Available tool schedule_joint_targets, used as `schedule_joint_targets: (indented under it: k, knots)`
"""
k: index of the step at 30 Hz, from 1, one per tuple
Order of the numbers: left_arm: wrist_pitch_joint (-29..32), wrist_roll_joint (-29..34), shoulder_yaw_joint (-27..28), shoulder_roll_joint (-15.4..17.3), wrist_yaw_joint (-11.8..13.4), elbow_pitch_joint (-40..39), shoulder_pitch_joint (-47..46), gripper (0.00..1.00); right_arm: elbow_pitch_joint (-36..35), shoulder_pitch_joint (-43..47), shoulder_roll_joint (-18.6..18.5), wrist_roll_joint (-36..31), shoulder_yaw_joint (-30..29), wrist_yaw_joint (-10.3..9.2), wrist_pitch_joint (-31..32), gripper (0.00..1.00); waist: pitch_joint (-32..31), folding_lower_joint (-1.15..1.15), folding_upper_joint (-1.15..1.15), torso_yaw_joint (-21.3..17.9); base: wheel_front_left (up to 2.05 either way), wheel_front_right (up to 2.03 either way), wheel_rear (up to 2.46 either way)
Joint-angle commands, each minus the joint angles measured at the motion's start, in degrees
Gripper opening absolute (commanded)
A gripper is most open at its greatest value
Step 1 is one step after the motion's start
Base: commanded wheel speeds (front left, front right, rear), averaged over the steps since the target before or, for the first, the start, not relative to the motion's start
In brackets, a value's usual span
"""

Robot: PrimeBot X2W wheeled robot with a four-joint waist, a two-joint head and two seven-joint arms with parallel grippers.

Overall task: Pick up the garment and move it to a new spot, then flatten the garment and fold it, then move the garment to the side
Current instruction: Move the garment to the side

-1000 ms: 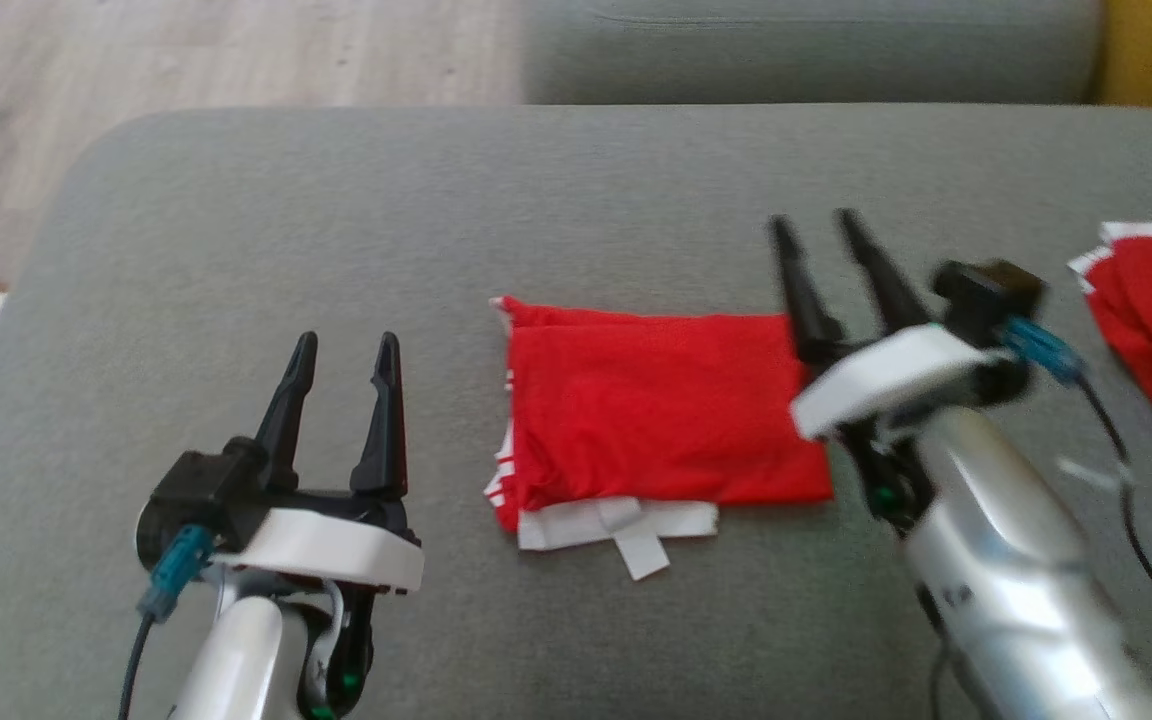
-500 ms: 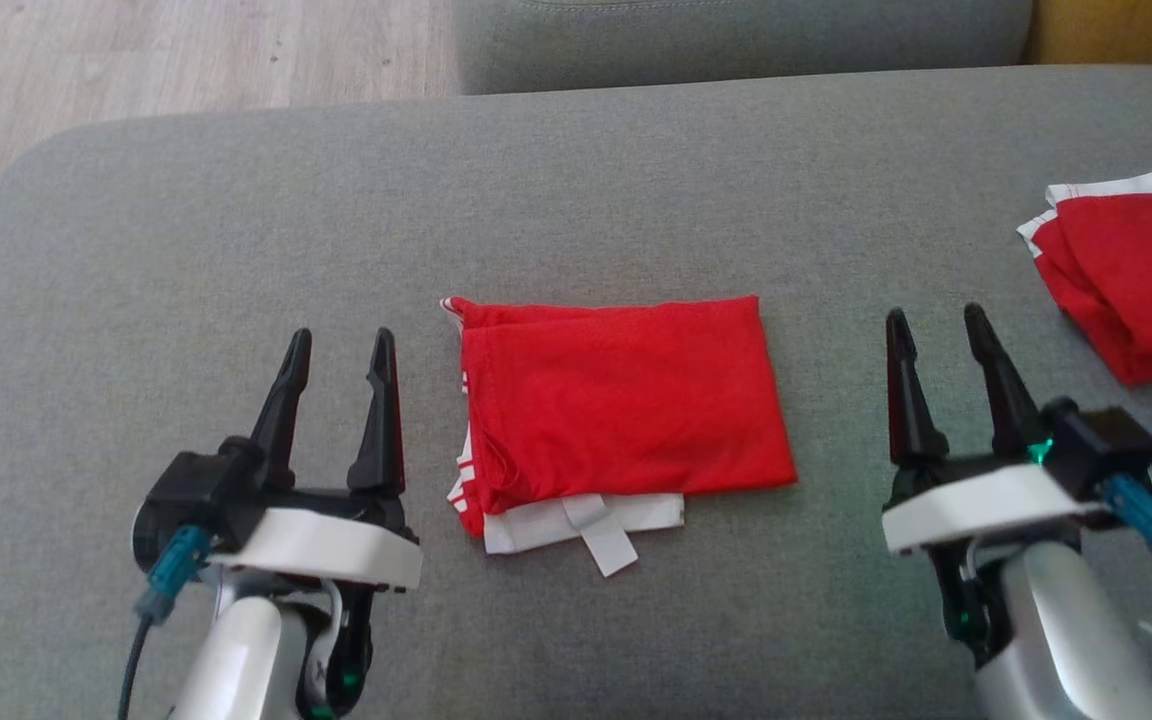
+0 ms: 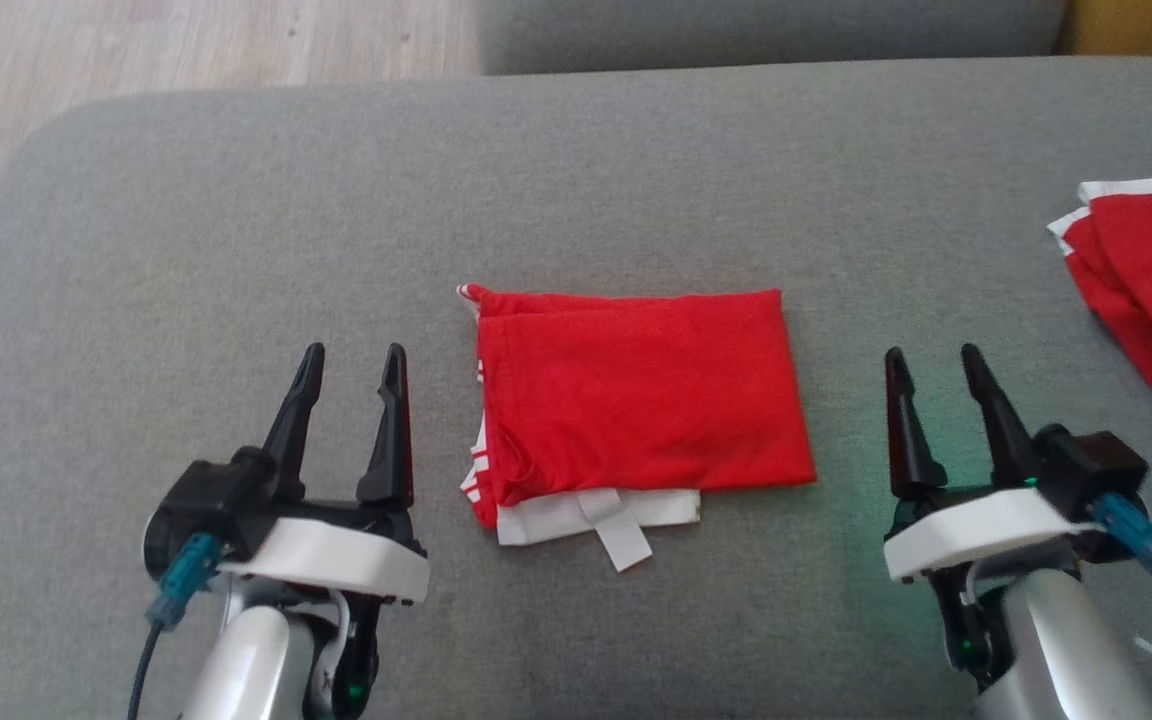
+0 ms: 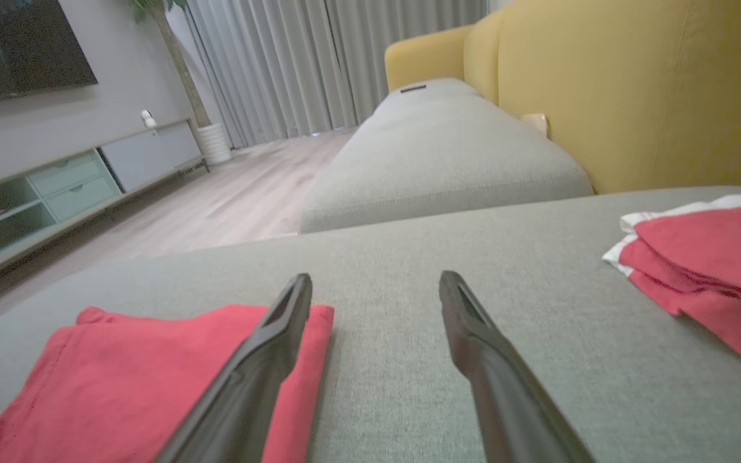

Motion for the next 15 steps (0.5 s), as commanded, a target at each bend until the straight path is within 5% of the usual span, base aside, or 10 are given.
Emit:
schedule_joint_targets:
  k: [1, 15]
  knots:
    - [-0.3, 0.2, 1.2, 0.1, -0.1, -2.2, -2.9, 1.00, -0.9, -2.8, 0.1, -0.5, 1.6, 0.39, 0.8, 1.00, 0.7, 0.00, 0.00, 0.5, 0.00, 0.00, 0.00]
    - [-0.3, -0.3, -0.6, 0.1, 0.1, -1.7, -4.8, 1.00, 10.6, -9.1, 0.1, 3.0, 6.1, 0.39, 10.7, 1.00, 4.5, 0.00, 0.00, 4.3, 0.00, 0.00, 0.00]
